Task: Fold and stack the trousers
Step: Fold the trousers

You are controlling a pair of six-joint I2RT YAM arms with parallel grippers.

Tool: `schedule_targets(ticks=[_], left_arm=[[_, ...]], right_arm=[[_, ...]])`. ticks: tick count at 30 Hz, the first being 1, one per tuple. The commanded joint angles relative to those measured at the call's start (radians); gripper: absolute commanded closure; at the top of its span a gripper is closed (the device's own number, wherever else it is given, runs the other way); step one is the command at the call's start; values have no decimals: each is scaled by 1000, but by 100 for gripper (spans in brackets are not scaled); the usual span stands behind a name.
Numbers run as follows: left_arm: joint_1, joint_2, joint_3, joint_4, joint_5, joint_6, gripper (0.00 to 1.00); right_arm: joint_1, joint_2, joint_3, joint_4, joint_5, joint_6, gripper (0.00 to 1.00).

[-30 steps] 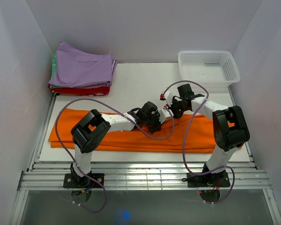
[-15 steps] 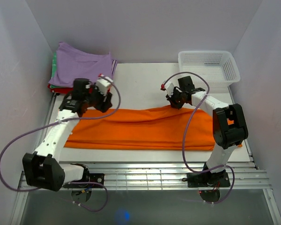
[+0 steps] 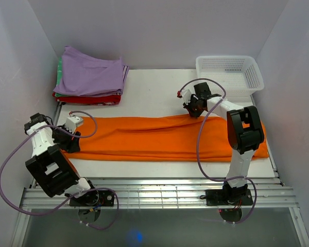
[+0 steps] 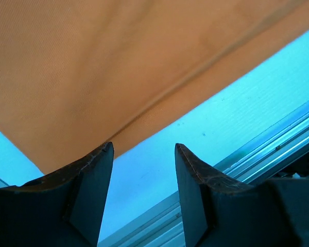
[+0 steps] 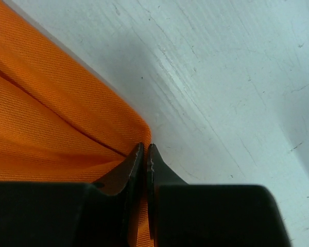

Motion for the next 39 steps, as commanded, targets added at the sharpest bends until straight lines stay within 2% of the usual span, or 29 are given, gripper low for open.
schedule_targets(ticks=[1,3,5,7,8,9,10,12,13,14,16,17,18,19,22,29,33,39], left_arm=[[-15,-88,-11,-111,145,325,38],[-70,-103,-30,-76,170,313,38],[-197,-115,-46,-52,182,269,39],[-289,-131,-54,43,228,121,39],[-414,-132,-56,80,233,62,39],[-490,-131,-54,123,228,-87,39],[-642,-126,-53,227,216,-169,38],[-800,-114,-51,347,172,-321,38],[-955,-109,-51,486,130,-472,38],[-1028,-100,-51,554,33,-536,40],[-1156,-47,-37,675,-17,-631,39],[-1278,-22,-28,715,-99,-658,40],[-1332,5,-5,753,-134,-684,40],[-1405,80,16,789,-152,-716,40],[-1493,247,125,818,-200,-776,43],[-1576,456,285,890,-269,-836,48],[-1590,524,348,875,-245,-853,52],[-1613,530,322,886,-192,-851,52]], right_arm=[[-14,20,65,-10,18,8,92],[-15,31,69,-16,13,10,92],[-15,40,71,-16,10,13,92],[-14,48,80,-22,1,19,92],[-15,57,85,-28,-4,25,92],[-14,61,89,-33,-7,28,92],[-14,68,98,-39,-16,31,92],[-14,83,117,-54,-25,44,92],[-14,88,123,-59,-42,44,92],[-14,95,134,-67,-56,42,92],[-14,104,146,-94,-94,44,92],[-14,118,157,-109,-108,44,92],[-14,126,175,-134,-123,48,92],[-14,132,186,-145,-131,51,92],[-14,149,206,-169,-152,59,92],[-14,173,218,-189,-177,79,92],[-14,180,223,-191,-176,87,92],[-14,181,216,-189,-166,82,92]])
